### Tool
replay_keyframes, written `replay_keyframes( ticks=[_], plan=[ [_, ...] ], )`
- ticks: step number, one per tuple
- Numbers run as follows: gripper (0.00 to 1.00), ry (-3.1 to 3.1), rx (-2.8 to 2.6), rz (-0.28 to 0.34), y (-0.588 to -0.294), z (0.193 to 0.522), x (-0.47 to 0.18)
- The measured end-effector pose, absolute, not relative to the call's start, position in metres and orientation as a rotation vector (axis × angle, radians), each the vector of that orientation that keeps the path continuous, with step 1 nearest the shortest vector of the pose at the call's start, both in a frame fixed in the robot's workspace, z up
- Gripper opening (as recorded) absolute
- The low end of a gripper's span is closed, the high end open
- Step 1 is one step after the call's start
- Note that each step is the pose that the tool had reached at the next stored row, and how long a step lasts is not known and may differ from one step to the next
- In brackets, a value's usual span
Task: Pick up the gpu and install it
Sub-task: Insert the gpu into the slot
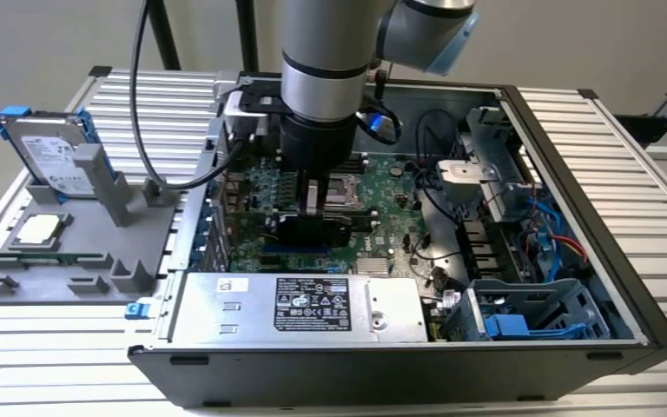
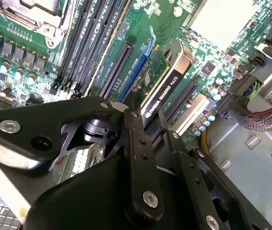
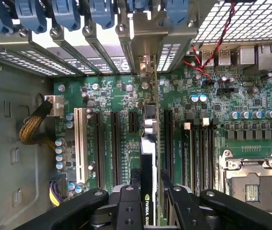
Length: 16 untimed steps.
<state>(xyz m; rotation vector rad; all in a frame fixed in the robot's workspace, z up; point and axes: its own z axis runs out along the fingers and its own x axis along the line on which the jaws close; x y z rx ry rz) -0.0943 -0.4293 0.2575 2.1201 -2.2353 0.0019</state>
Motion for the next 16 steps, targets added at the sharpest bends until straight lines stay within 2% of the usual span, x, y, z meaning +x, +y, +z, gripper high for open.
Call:
replay_keyframes(
  ticks=[16],
  plan=[
    [0.00,-2.235,2.120,0.002,-0.4292,0.2554,-0.0964]
  ],
)
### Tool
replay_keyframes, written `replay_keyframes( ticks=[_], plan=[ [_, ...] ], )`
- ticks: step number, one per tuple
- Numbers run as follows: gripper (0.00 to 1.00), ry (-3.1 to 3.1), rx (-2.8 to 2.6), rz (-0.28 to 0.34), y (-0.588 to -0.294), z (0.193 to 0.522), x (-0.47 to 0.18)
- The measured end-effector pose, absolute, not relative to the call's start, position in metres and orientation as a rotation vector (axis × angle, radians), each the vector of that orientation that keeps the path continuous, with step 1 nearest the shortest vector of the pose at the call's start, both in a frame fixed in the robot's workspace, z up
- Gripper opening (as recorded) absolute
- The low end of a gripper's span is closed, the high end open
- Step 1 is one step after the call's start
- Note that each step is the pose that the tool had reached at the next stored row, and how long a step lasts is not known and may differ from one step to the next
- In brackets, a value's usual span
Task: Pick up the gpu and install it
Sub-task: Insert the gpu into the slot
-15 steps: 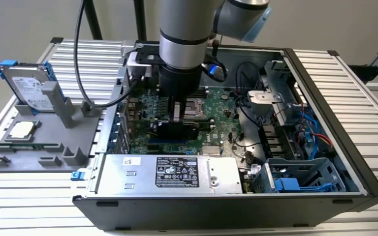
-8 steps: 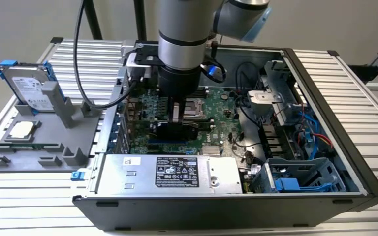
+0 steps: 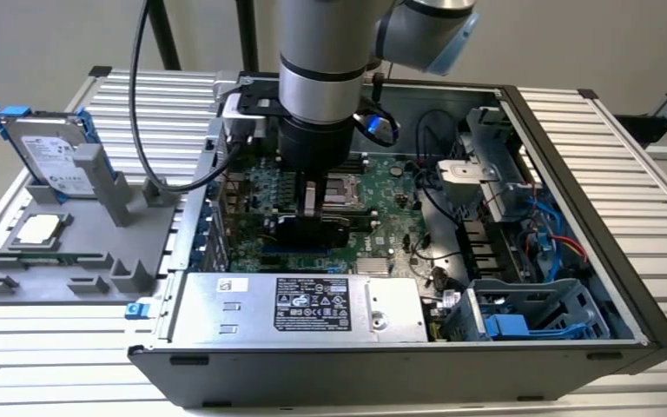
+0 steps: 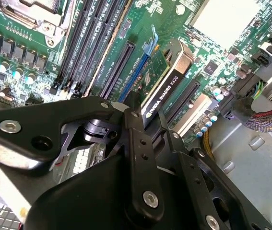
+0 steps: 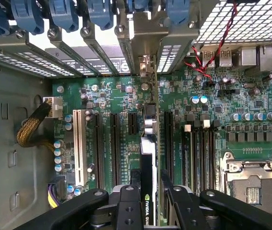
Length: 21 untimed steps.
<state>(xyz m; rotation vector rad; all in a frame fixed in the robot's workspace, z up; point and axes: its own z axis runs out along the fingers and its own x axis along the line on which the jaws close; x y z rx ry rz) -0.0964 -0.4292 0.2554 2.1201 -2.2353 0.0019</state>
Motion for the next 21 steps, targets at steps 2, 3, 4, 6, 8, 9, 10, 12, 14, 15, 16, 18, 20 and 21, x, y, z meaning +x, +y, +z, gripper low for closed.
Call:
replay_keyframes(
  ticks=[2,3,4,6,8,9,10,12,14,15,16,18,20,21],
  plan=[
    [0.00,-2.235,2.120,0.002,-0.4295,0.2554,-0.0965],
    [0.00,-2.235,2.120,0.002,-0.4297,0.2553,-0.0965],
    [0.00,-2.235,2.120,0.002,-0.4297,0.2553,-0.0965],
    [0.00,-2.235,2.120,0.001,-0.4300,0.2551,-0.0964],
    [0.00,-2.235,2.120,0.002,-0.4301,0.2550,-0.0964],
    [0.00,-2.235,2.120,0.001,-0.4302,0.2549,-0.0965],
    [0.00,-2.235,2.120,0.001,-0.4303,0.2547,-0.0964],
    [0.00,-2.236,2.121,-0.001,-0.4309,0.2547,-0.0964],
    [0.00,-2.238,2.123,-0.006,-0.4319,0.2547,-0.0964],
    [0.00,-2.239,2.125,-0.009,-0.4326,0.2547,-0.0964],
    [0.00,-2.241,2.127,-0.015,-0.4335,0.2547,-0.0964],
    [0.00,-2.245,2.131,-0.025,-0.4345,0.2548,-0.0965],
    [0.00,-2.247,2.133,-0.030,-0.4347,0.2548,-0.0965],
    [0.00,-2.247,2.133,-0.031,-0.4346,0.2548,-0.0965]
  ],
)
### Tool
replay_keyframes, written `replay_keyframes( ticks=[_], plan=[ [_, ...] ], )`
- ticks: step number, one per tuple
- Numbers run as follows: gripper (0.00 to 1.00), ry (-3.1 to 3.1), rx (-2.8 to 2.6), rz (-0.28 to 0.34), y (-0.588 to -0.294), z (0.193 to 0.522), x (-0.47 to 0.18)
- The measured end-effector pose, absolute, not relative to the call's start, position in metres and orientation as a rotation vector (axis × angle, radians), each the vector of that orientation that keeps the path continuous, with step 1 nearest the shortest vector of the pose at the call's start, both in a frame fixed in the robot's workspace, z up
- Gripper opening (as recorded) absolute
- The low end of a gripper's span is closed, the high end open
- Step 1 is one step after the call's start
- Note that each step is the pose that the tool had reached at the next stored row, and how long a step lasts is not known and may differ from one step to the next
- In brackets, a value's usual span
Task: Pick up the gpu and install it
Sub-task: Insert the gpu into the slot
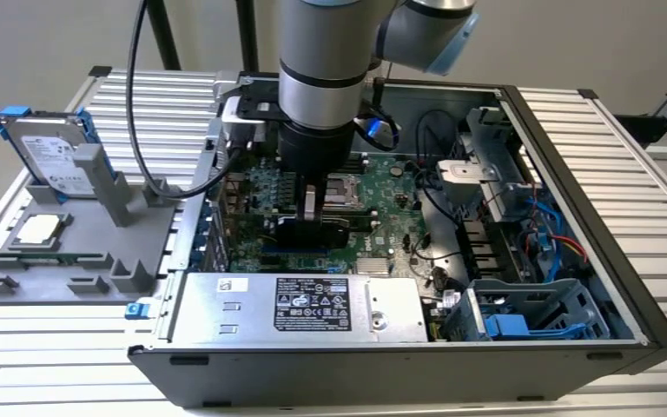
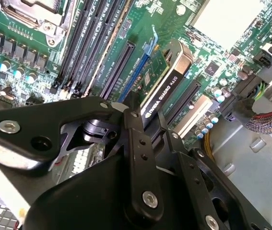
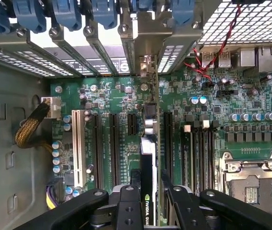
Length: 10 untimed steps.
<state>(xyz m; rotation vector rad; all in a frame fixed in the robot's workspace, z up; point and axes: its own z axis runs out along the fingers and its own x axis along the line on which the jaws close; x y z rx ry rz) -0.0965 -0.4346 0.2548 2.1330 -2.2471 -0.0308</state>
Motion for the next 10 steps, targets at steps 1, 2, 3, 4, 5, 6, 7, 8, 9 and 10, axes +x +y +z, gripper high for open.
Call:
replay_keyframes(
  ticks=[1,2,3,4,5,6,7,8,9,10],
  plan=[
    [0.00,-2.247,2.133,-0.032,-0.4347,0.2547,-0.0964],
    [0.00,-2.247,2.133,-0.032,-0.4347,0.2547,-0.0964],
    [0.00,-2.247,2.133,-0.032,-0.4347,0.2547,-0.0964],
    [0.00,-2.247,2.133,-0.032,-0.4348,0.2547,-0.0964],
    [0.00,-2.247,2.133,-0.032,-0.4348,0.2547,-0.0964],
    [0.00,-2.247,2.133,-0.032,-0.4349,0.2547,-0.0964],
    [0.00,-2.247,2.133,-0.032,-0.4352,0.2547,-0.0964],
    [0.00,-2.247,2.133,-0.032,-0.4356,0.2546,-0.0964],
    [0.00,-2.247,2.133,-0.032,-0.4359,0.2546,-0.0964],
    [0.00,-2.247,2.133,-0.032,-0.4362,0.2546,-0.0964]
  ],
)
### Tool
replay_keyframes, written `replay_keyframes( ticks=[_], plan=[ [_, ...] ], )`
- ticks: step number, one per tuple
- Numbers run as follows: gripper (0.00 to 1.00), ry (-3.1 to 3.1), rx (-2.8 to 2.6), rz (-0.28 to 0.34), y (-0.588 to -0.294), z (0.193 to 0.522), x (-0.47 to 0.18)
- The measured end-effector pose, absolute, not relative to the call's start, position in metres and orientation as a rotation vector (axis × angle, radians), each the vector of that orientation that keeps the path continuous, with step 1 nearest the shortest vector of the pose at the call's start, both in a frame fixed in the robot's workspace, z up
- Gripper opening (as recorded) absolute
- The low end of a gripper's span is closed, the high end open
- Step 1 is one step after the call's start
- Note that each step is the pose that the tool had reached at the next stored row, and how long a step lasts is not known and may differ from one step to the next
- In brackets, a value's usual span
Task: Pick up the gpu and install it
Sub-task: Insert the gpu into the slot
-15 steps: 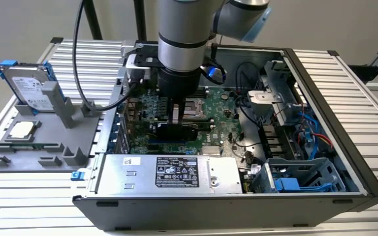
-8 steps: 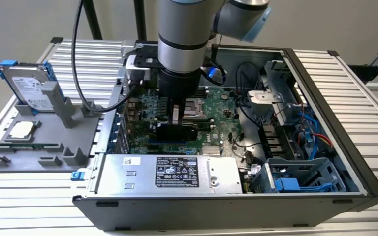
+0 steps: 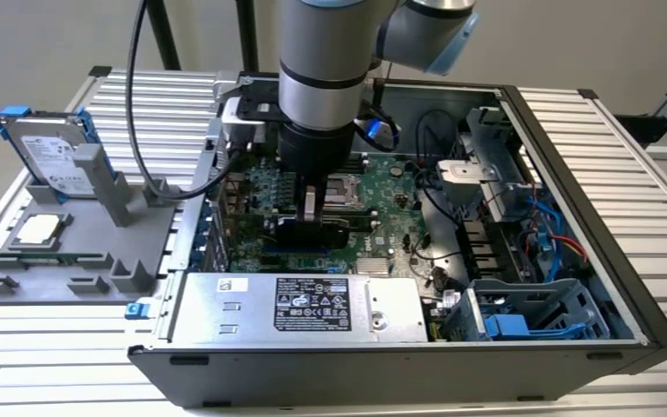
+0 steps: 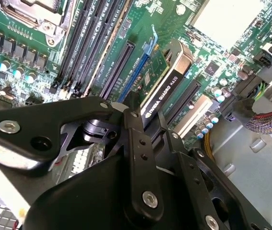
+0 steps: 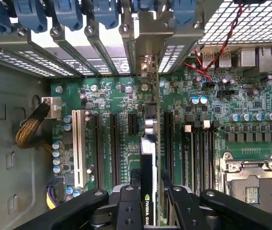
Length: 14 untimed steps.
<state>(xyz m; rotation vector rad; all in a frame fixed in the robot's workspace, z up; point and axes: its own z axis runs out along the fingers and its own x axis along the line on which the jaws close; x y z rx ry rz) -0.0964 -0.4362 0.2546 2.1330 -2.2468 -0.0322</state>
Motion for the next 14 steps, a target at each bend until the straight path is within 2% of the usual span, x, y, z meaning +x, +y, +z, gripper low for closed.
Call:
replay_keyframes(
  ticks=[14],
  plan=[
    [0.00,-2.246,2.133,-0.032,-0.4399,0.2540,-0.0965]
  ],
)
